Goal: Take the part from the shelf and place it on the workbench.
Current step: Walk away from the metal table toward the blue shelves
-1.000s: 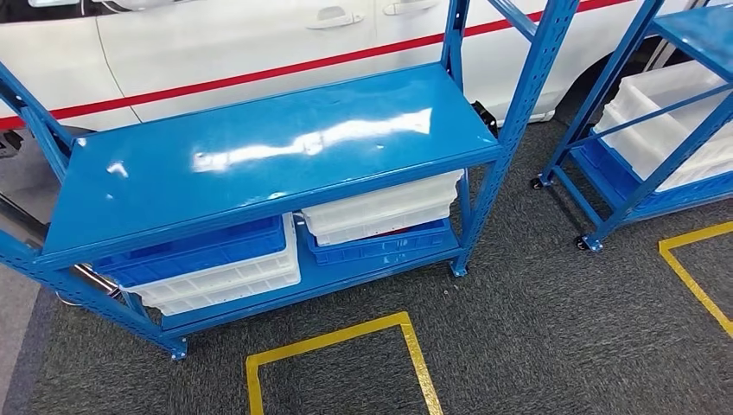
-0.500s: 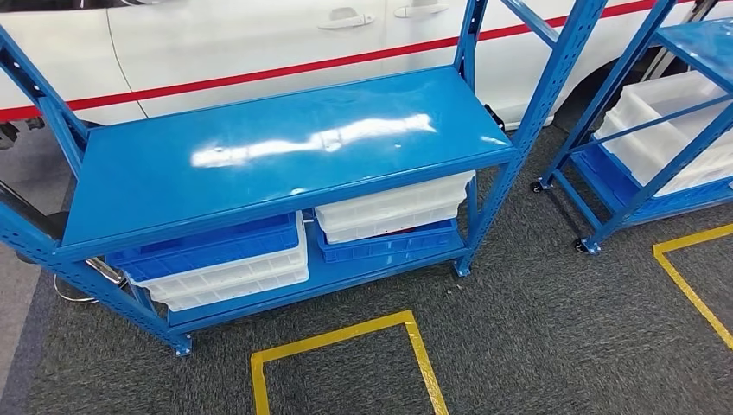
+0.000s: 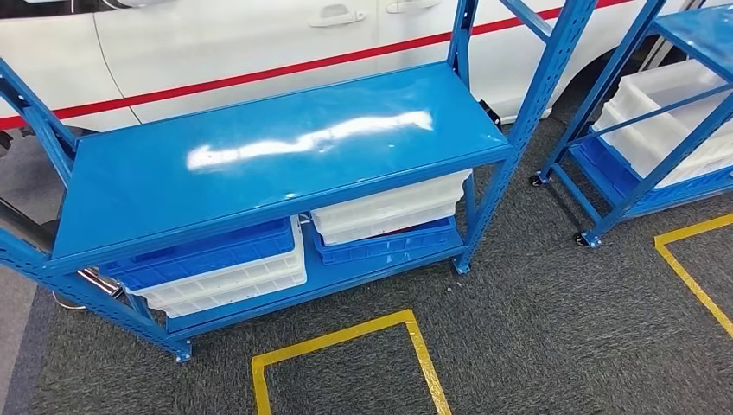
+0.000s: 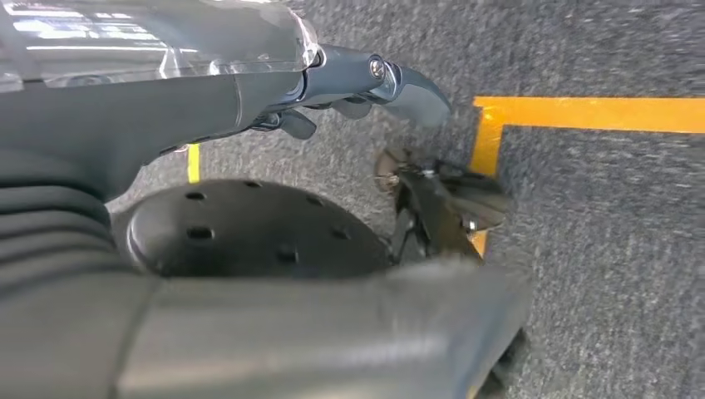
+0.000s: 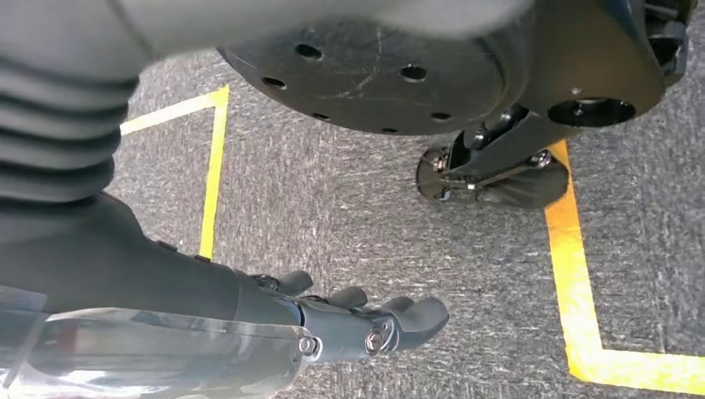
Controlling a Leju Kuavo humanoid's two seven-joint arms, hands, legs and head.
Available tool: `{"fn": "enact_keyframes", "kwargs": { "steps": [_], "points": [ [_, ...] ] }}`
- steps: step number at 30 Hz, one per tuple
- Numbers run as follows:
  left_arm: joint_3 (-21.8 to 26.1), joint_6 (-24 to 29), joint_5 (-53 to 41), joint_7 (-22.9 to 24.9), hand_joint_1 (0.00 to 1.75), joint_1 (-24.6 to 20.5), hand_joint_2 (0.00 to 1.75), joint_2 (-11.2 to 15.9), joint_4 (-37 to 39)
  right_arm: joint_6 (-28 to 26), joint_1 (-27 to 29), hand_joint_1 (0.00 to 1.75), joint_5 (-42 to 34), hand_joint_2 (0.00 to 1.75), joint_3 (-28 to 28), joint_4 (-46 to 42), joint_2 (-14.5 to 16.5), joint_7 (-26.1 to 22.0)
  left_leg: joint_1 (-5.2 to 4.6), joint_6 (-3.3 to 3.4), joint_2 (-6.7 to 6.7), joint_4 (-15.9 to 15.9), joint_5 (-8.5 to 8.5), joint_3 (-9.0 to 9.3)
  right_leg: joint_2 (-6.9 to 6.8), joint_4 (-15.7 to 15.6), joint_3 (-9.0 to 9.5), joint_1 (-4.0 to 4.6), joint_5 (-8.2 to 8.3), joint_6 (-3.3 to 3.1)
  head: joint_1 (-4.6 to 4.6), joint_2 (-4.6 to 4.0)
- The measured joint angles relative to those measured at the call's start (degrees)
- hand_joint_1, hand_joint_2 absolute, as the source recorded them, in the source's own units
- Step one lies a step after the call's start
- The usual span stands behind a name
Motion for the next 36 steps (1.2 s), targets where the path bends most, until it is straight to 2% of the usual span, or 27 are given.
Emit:
{"fn": "enact_keyframes", "kwargs": {
  "steps": [2, 3, 6, 7, 12, 15, 17, 21, 36],
  "points": [
    [-0.02, 0.17, -0.04, 0.01, 0.00, -0.03, 1.75, 0.01, 0.01, -0.07, -0.13, 0.00, -0.16, 1.75, -0.15, 0.00, -0.02, -0.03, -0.05, 0.43, -0.15, -3.74, 1.11, 1.50, 0.05, 0.18, 0.06, 0.11, -0.26, 0.74, -0.05, 0.00],
    [-0.03, 0.20, 0.03, 0.03, 0.00, -0.04, 1.75, 0.01, 0.02, -0.16, -0.21, 0.00, -0.27, 1.75, -0.33, 0.00, -0.03, -0.07, -0.18, 0.75, -0.25, -3.97, 1.05, 1.57, 0.09, 0.17, 0.04, 0.22, -0.24, 0.57, -0.02, 0.00],
    [-0.01, -0.07, 0.48, 0.18, 0.00, -0.03, 1.75, 0.03, 0.02, -0.54, -0.33, 0.00, -0.48, 1.75, -0.90, 0.00, -0.05, -0.15, -0.31, 1.31, -0.40, -4.15, 1.21, 1.61, 0.13, -0.31, 0.24, 0.20, -0.05, -0.58, 0.21, 0.00],
    [0.00, -0.29, 0.66, 0.28, 0.00, -0.04, 1.75, 0.03, 0.02, -0.65, -0.35, 0.00, -0.50, 1.75, -1.03, 0.00, -0.05, -0.15, -0.38, 1.48, -0.42, -4.16, 1.20, 1.61, 0.11, -0.52, 0.36, 0.17, 0.01, -0.53, 0.22, 0.00],
    [0.02, -0.24, 0.97, 0.93, 0.00, -0.09, 1.75, 0.02, 0.02, -0.94, -0.40, 0.00, -0.50, 1.75, -1.44, -0.01, -0.05, -0.25, -0.55, 2.21, -0.41, -4.13, 1.11, 1.59, 0.12, -1.33, 0.74, 0.08, 0.45, 0.37, 0.23, 0.00],
    [0.02, 0.14, 0.87, 1.07, 0.00, -0.11, 1.75, 0.02, 0.02, -0.45, -0.54, 0.00, -0.50, 1.75, -1.56, -0.02, -0.05, -0.46, -0.65, 2.41, -0.40, -4.10, 1.08, 1.60, 0.12, -1.55, 0.83, -0.06, 0.54, 1.45, 0.22, 0.00],
    [0.02, 0.29, 0.82, 1.07, 0.00, -0.11, 1.75, 0.02, 0.02, -0.18, -0.64, 0.00, -0.50, 1.75, -1.68, -0.03, -0.05, -0.60, -0.70, 2.43, -0.40, -4.08, 1.06, 1.60, 0.11, -1.61, 0.84, -0.13, 0.53, 1.96, 0.21, 0.00],
    [-0.97, 0.37, 1.49, 1.84, 0.00, 0.11, 1.75, 0.23, 0.01, -0.16, -0.76, 0.00, -0.57, 1.75, -1.81, -0.18, -0.12, -0.76, -0.70, 2.43, -0.40, -4.08, 1.06, 1.65, 0.11, -1.58, 0.85, -0.09, 0.51, 2.14, 0.20, 0.00],
    [-23.56, -1.70, 19.18, 6.97, 0.00, 4.03, 1.75, 4.75, -1.48, 1.36, 0.94, 0.00, -6.23, 1.75, 0.99, -3.22, -1.42, 2.05, -0.68, 2.39, -0.40, -4.33, 1.08, 1.88, 0.09, -1.46, 0.83, 0.08, 0.38, 2.13, 0.20, 0.00]
  ]
}}
